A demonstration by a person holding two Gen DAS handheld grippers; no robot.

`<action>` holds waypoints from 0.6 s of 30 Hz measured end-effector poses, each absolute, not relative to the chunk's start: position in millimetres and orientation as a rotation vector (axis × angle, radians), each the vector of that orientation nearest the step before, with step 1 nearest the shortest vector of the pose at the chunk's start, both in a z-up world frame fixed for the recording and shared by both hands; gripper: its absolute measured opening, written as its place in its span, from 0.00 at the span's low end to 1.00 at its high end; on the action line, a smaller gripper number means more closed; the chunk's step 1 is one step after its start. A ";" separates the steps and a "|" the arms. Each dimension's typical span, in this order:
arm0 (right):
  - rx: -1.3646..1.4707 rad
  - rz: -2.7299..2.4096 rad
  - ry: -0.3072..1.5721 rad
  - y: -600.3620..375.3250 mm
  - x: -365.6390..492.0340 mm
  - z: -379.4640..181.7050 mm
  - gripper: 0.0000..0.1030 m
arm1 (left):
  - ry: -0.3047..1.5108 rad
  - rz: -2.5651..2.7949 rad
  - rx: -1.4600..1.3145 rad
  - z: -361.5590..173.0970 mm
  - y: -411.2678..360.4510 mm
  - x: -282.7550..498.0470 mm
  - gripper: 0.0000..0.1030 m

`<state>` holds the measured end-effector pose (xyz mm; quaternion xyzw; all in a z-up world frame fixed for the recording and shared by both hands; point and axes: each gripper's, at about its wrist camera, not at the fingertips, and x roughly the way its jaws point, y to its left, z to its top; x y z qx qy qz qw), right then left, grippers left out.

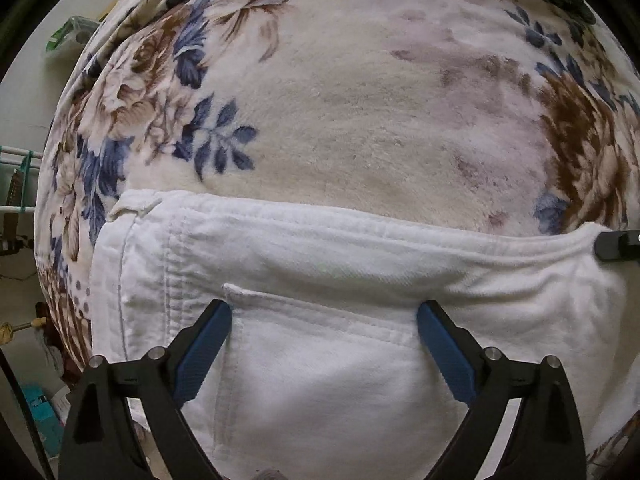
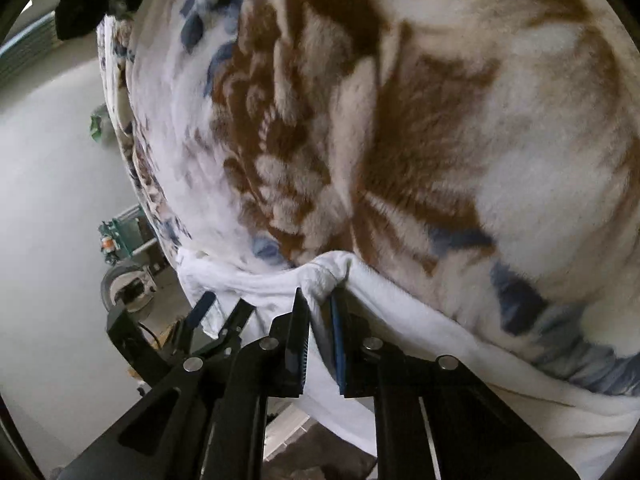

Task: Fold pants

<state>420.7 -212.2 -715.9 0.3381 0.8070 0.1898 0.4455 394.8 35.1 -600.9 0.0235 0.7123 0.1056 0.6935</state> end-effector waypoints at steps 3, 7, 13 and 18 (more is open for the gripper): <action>0.811 0.494 2.003 -197.1 428.9 -724.1 0.22 | 1.588 0.235 0.066 -600.9 32.3 393.9 0.94; 0.740 0.360 1.969 -196.4 433.3 -721.7 0.12 | 1.600 0.235 0.063 -602.0 37.2 397.8 0.94; 0.614 0.384 1.878 -227.3 432.6 -669.2 0.34 | 1.576 0.197 0.016 -570.0 32.5 407.1 0.94; 0.268 0.520 1.896 -226.6 404.7 -637.4 0.58 | 1.532 0.098 0.038 -557.6 -10.3 425.8 0.94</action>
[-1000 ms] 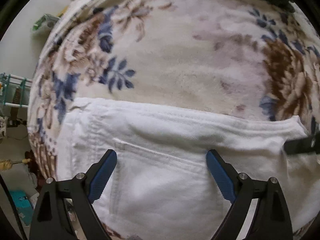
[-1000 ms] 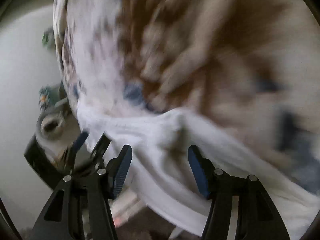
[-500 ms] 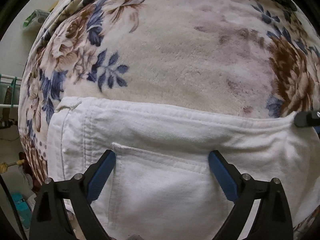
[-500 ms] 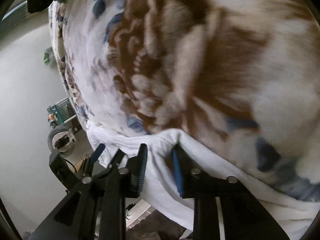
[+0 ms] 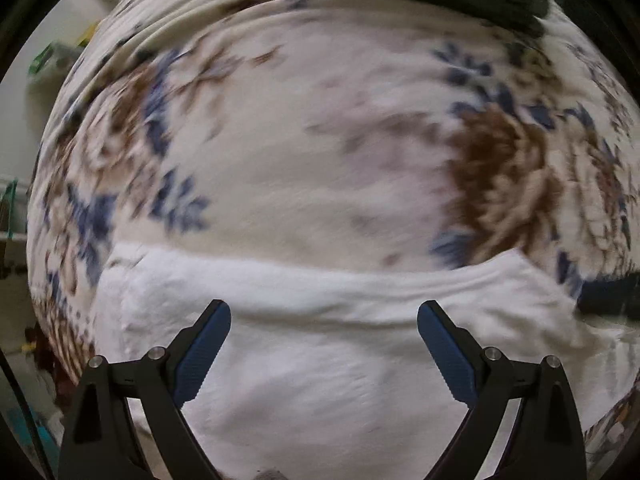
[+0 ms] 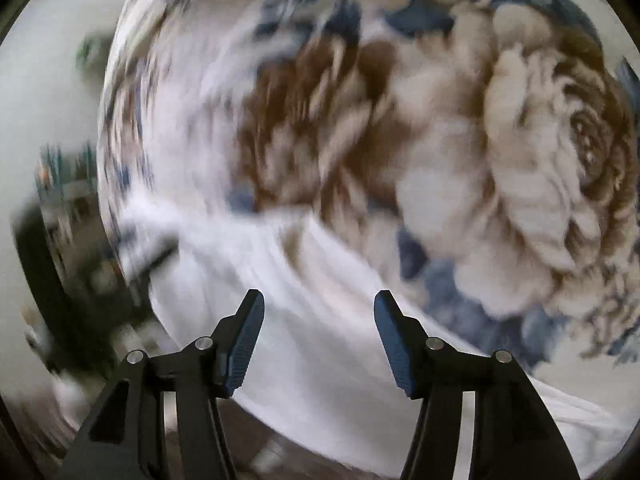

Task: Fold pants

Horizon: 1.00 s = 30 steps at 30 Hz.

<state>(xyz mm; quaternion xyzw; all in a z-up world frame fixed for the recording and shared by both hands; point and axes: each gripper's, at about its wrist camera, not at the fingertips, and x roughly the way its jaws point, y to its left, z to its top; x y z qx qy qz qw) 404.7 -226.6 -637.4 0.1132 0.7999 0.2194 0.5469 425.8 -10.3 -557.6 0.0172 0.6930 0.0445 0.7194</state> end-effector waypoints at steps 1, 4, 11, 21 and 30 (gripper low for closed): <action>0.219 0.539 1.911 -225.1 398.7 -638.7 0.58 | 1.532 0.073 0.046 -562.1 -22.0 432.5 0.94; 0.046 0.573 1.943 -226.9 381.4 -652.9 0.49 | 1.540 0.028 0.086 -578.3 -45.9 446.2 0.94; 0.063 0.477 1.868 -255.1 378.4 -650.5 0.06 | 1.585 0.018 0.168 -616.0 -68.3 467.3 0.94; 0.260 0.337 1.868 -309.5 389.4 -663.9 0.17 | 1.584 0.052 0.145 -617.8 -70.2 469.5 0.94; 0.711 -0.114 1.369 -493.1 291.8 -559.3 0.86 | 1.501 -0.057 0.091 -546.8 -107.0 418.9 0.99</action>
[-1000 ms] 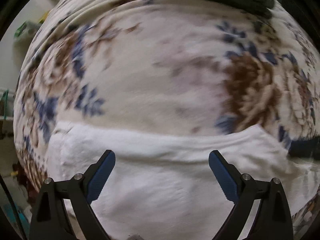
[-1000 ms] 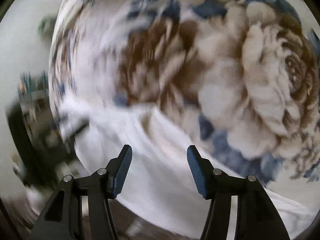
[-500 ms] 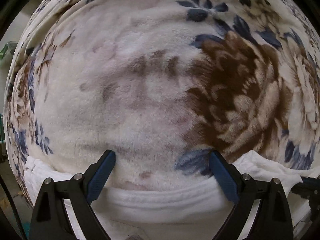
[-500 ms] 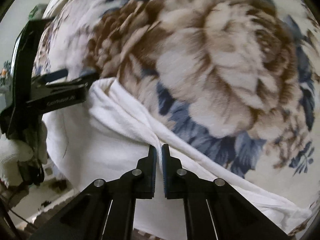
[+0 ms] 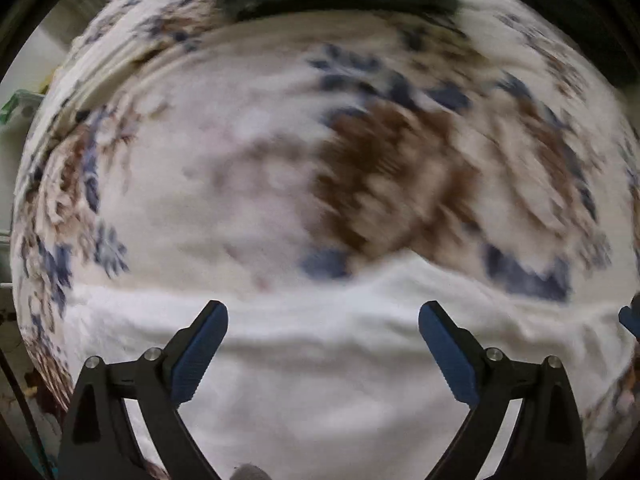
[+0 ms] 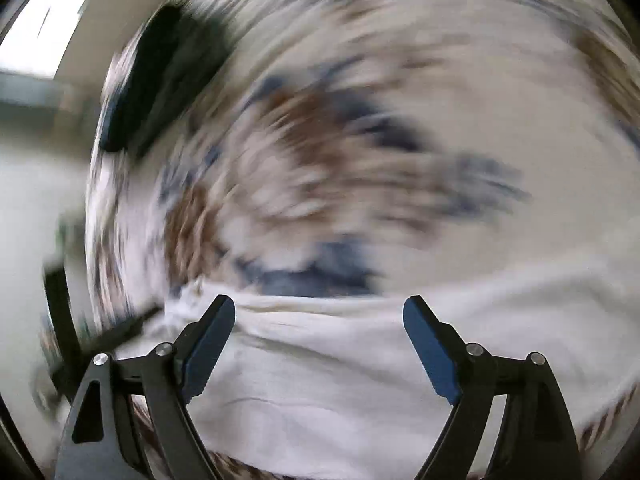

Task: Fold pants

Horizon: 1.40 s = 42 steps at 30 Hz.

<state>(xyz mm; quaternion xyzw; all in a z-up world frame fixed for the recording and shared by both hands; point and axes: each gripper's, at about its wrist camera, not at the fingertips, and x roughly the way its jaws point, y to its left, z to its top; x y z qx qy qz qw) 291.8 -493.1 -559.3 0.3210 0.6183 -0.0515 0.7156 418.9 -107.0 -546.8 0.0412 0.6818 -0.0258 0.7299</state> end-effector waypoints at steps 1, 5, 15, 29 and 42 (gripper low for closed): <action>0.764 -0.201 1.338 -516.5 266.1 -553.4 0.86 | 1.517 -0.069 0.090 -547.3 -116.8 409.2 0.99; 0.934 -0.548 1.239 -604.3 140.4 -552.6 0.86 | 1.590 -0.143 0.081 -563.6 -166.3 367.4 0.99; 1.453 -0.544 0.900 -728.4 4.1 -671.5 0.84 | 1.684 -0.243 0.135 -584.3 -273.6 297.1 0.99; 1.293 -0.410 0.816 -724.7 22.3 -634.6 0.69 | 1.714 -0.114 0.151 -640.3 -297.9 314.0 0.99; 1.554 -0.229 0.618 -740.6 27.7 -683.2 0.70 | 1.821 -0.098 0.128 -673.9 -298.3 336.5 1.00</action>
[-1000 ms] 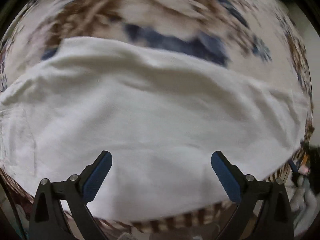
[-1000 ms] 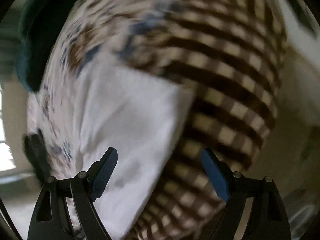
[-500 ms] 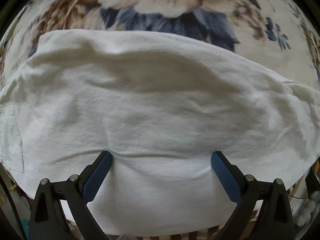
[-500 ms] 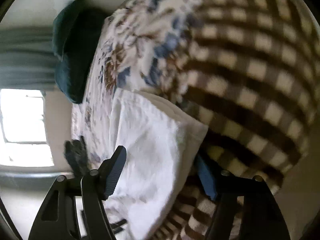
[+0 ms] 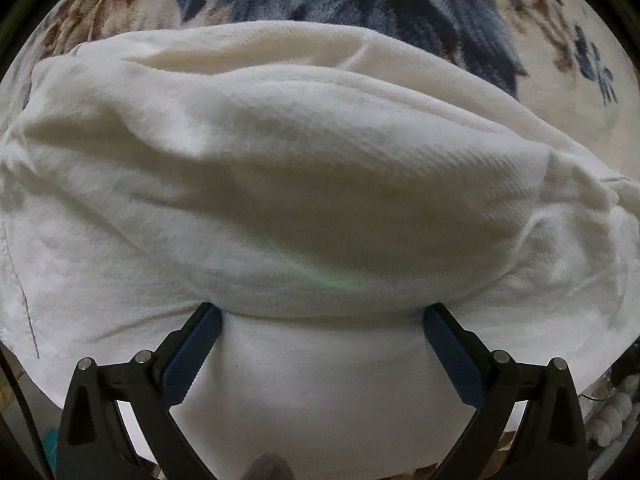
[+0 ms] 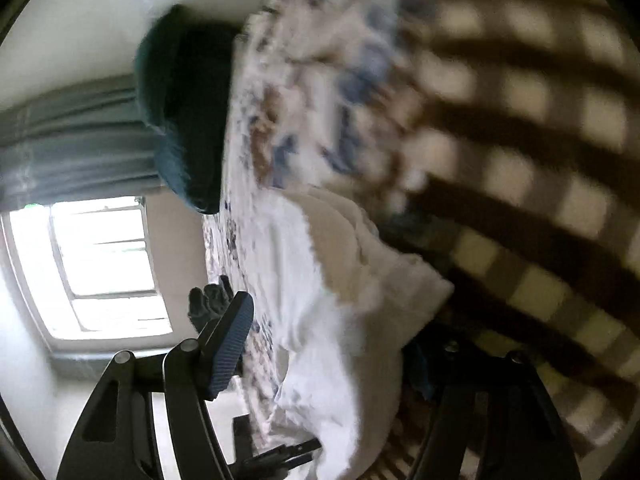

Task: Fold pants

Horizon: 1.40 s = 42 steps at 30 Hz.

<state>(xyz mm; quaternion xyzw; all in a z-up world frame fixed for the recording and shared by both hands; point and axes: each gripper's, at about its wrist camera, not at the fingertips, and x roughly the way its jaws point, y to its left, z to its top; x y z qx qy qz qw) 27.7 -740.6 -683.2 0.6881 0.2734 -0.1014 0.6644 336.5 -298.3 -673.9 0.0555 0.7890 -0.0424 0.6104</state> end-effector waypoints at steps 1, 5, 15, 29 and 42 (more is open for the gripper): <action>1.601 -0.225 0.582 -740.4 25.5 -690.5 0.69 | 1.826 -0.094 0.131 -675.5 -300.2 337.7 1.00; 1.483 -0.181 0.529 -736.7 34.3 -656.1 0.64 | 1.843 -0.095 0.130 -681.2 -315.3 346.5 1.00; 1.489 -0.311 0.772 -738.4 70.3 -702.2 0.18 | 1.830 -0.100 0.126 -680.9 -288.7 348.5 1.00; 1.223 -0.451 0.814 -712.5 76.4 -612.2 0.05 | 1.693 -0.112 0.058 -619.1 -244.3 334.9 1.00; 0.631 -0.301 0.903 -467.1 178.9 -477.4 0.06 | 1.566 0.015 -0.118 -548.8 -73.5 346.0 1.00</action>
